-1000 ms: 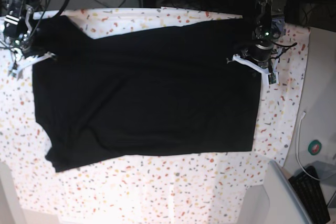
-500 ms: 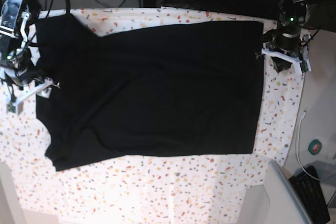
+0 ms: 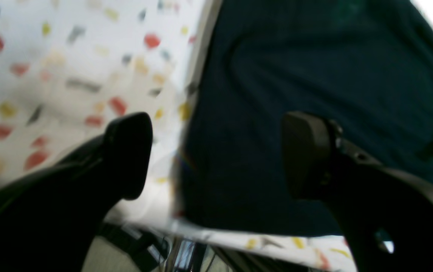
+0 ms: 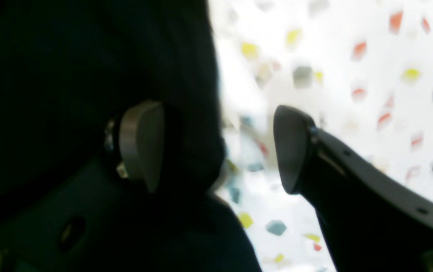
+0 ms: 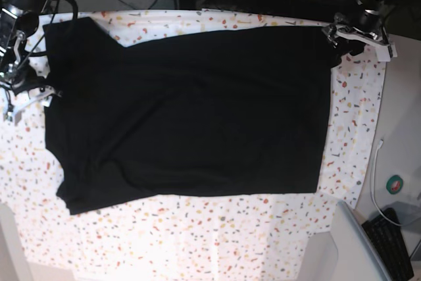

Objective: Layout the t-shirt on the table in an organized manner, then fold the t-shirt properly
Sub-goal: 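Pull both corners apart with both grippers to straighten the shirt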

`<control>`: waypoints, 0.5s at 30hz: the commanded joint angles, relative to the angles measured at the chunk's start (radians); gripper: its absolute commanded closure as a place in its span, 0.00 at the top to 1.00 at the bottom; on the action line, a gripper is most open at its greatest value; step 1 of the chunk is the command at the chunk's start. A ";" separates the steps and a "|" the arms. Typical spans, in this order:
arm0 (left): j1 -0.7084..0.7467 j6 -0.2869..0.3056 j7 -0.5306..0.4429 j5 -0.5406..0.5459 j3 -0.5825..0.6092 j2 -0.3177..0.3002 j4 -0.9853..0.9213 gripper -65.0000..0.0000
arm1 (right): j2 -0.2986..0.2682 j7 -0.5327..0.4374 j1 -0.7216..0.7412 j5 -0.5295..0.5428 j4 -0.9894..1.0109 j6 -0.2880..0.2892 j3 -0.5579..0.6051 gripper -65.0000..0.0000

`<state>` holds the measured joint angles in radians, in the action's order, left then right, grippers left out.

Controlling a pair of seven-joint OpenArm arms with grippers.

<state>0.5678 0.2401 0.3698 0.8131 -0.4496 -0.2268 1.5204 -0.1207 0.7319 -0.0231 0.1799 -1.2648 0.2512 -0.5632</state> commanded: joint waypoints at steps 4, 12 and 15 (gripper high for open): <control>0.013 0.018 -0.018 0.010 0.005 0.014 0.016 0.78 | -0.009 -0.025 0.019 0.013 -0.009 0.087 -0.001 0.62; 0.047 0.018 -0.019 0.010 0.079 0.048 0.052 0.77 | 0.003 -0.027 0.033 0.013 0.061 0.145 -0.005 0.11; 0.057 0.018 -0.018 0.010 0.021 0.085 0.047 0.77 | 0.003 -0.027 0.038 0.013 0.076 0.145 -0.007 0.00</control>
<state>0.6128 0.2451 0.3637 0.8143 -0.4240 -0.1337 1.5547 -0.1089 0.7044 0.0044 0.1837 -1.1820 0.3862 -0.5686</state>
